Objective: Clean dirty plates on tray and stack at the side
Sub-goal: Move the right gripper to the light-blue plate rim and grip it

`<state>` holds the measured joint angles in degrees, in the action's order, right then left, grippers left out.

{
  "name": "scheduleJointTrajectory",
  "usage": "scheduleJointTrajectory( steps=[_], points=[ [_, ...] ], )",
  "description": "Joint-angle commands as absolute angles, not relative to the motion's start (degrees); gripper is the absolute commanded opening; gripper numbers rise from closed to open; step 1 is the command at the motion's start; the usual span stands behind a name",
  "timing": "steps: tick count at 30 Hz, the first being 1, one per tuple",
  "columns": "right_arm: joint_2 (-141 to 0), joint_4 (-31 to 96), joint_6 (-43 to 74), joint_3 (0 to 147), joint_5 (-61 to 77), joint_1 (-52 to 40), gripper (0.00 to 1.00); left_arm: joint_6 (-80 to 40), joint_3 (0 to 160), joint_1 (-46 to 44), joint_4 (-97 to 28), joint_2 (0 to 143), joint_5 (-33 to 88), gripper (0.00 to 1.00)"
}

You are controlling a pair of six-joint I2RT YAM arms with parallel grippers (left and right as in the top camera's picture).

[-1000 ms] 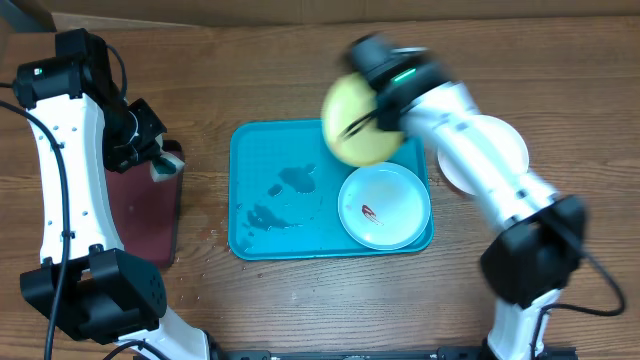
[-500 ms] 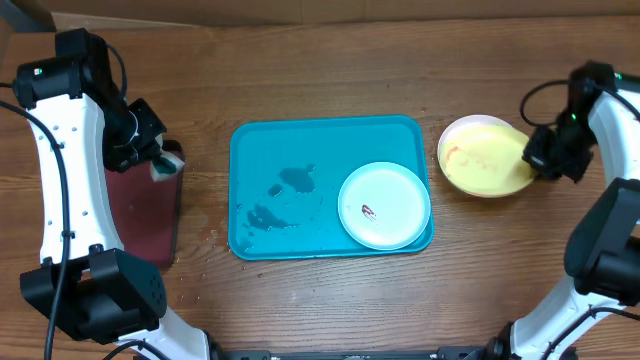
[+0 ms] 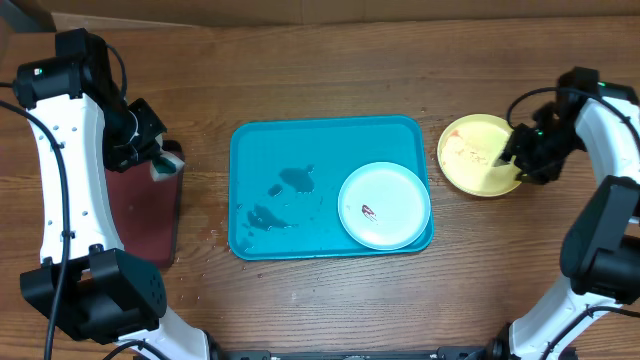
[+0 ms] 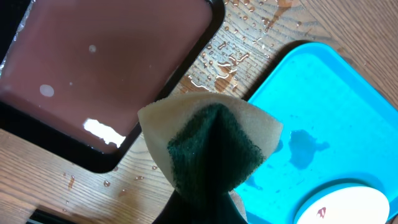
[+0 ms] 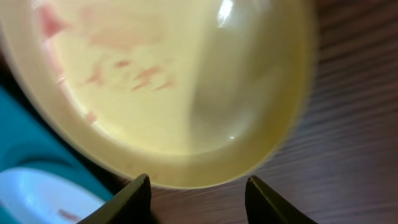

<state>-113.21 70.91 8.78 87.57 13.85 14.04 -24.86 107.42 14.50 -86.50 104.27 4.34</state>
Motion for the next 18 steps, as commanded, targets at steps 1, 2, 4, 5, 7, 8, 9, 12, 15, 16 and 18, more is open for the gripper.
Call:
scheduleJointTrajectory(
  steps=[1,2,4,5,7,8,9,12,15,16,18],
  points=[
    [-111.11,70.72,2.7,87.39,20.95,7.31,0.52,-23.94,107.28,14.55,-86.08,104.25,4.91,0.04],
    [-111.11,70.41,2.7,87.39,20.32,5.91,0.53,-23.94,107.28,14.55,-86.08,104.25,4.91,0.04],
    [-111.11,69.21,2.7,87.37,17.91,1.67,0.54,-23.94,107.28,14.55,-86.08,104.25,4.91,0.04],
    [-111.11,68.51,2.66,87.37,16.27,-0.34,0.54,-23.92,107.28,14.55,-86.11,104.25,4.91,0.04],
    [-111.13,67.22,-0.8,87.37,13.56,-5.17,0.54,-23.92,107.28,14.55,-86.11,104.25,4.89,0.04],
    [-111.13,66.81,-2.68,87.37,12.58,-7.16,0.54,-23.92,107.28,14.55,-86.13,104.25,4.89,0.04],
    [-111.13,66.32,-4.43,87.37,11.53,-9.26,0.54,-23.92,107.28,14.55,-86.13,104.25,4.89,0.04],
    [-111.13,64.71,-8.25,87.29,6.96,-14.9,0.55,-23.92,107.28,14.55,-86.13,104.25,4.89,0.04],
    [-111.18,62.74,-8.21,86.65,-0.03,-18.7,0.57,-23.9,107.28,14.55,-86.15,104.25,4.89,0.04],
    [-111.18,62.39,-8.23,86.39,-1.39,-19.38,0.57,-23.88,107.28,14.55,-86.15,104.25,4.89,0.04],
    [-111.18,61.49,-8.64,85.73,-3.01,-20.18,0.57,-23.75,107.28,14.55,-86.15,104.25,4.89,0.04]
  ],
)
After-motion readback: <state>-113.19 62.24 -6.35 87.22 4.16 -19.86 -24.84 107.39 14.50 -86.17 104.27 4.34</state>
